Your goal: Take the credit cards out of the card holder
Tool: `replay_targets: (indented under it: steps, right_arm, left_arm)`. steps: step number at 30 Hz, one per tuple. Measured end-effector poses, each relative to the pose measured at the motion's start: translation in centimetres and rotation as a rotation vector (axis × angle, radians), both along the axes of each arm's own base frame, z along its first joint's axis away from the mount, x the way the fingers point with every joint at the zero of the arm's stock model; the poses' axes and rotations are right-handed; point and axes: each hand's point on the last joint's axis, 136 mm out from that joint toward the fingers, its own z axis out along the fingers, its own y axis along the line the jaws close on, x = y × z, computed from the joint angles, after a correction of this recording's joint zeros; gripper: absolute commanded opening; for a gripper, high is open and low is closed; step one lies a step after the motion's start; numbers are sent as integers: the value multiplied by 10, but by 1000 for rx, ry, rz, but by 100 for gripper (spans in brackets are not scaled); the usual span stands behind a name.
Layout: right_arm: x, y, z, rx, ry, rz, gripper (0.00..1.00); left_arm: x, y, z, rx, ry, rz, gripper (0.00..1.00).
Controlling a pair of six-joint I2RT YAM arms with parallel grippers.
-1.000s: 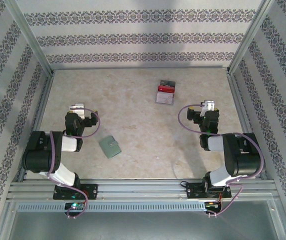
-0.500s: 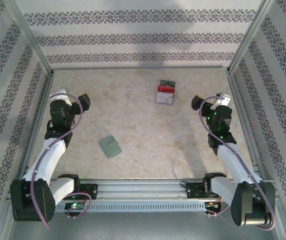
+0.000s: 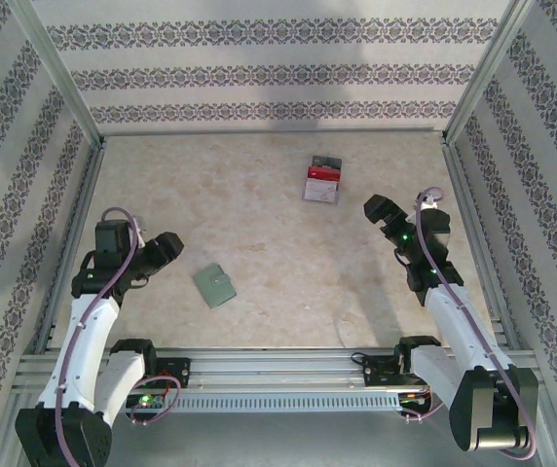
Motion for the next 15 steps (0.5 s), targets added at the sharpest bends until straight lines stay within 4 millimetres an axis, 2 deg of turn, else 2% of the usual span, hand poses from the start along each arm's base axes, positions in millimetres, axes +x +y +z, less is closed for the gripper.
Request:
replay_targets:
  steps: [3,6,9,15]
  right_arm:
    - [-1,1,-1,11,7,3,97]
    - [-1,2,-2,16,11,4,97]
    - [0,3,-4,30,22,3,97]
    - [2,6,-13,37,53,7,97]
  left_arm:
    - [-16,-20,-19,-55,72,-66,62]
    - [-35,-40,-46,-100,168,-120,62]
    - [-52,-51,-70,-123,248,-137,56]
    - [-55,-58,-93,-153,287,-116,50]
